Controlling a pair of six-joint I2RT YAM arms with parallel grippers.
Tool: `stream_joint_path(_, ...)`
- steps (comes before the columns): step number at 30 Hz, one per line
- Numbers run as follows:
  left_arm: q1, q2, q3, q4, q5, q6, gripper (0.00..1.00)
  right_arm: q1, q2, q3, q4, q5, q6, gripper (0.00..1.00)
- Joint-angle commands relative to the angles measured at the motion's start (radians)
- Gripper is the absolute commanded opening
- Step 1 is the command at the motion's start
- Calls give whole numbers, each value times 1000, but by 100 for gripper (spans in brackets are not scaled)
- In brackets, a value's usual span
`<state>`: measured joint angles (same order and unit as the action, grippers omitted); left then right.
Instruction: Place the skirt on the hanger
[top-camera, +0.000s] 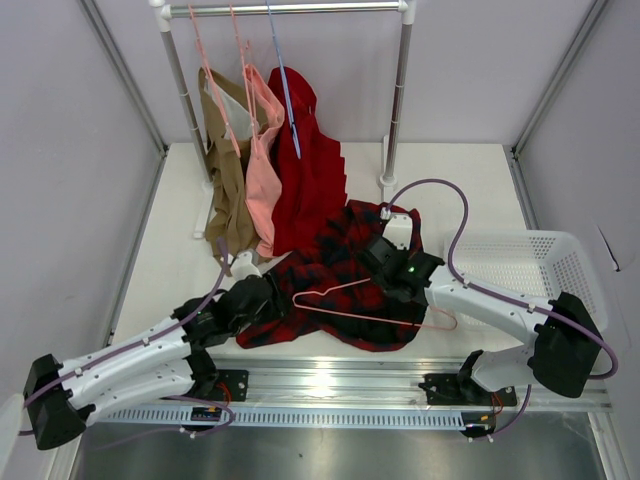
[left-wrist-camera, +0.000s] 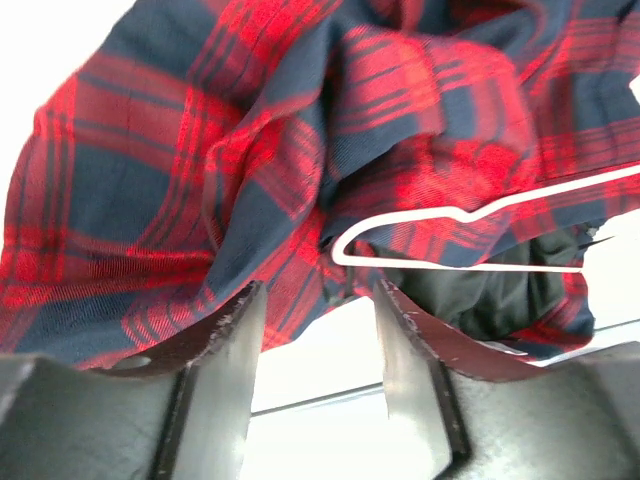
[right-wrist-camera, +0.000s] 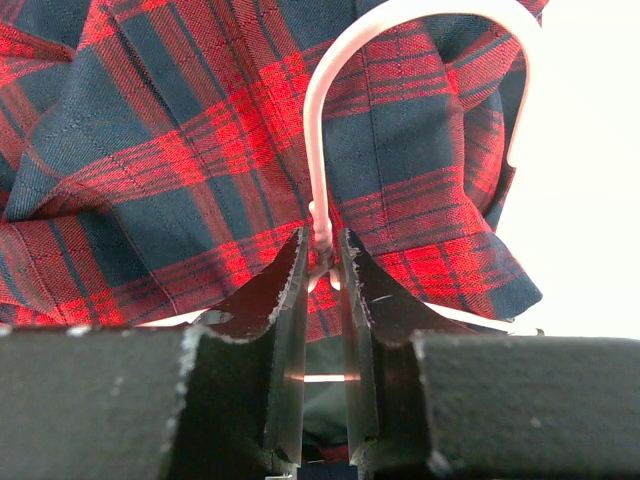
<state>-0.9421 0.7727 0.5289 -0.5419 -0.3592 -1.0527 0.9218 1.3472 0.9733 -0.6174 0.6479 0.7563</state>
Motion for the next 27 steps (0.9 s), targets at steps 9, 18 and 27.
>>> stream_joint_path(9,-11,57,-43,120,14,-107,49,3,3,41,-5,62,1,0)
stream_joint_path(18,-11,97,-59,181,28,-110,40,3,1,44,-5,62,-3,0)
stream_joint_path(27,-6,122,-40,174,6,-99,27,3,-8,38,-7,62,0,0)
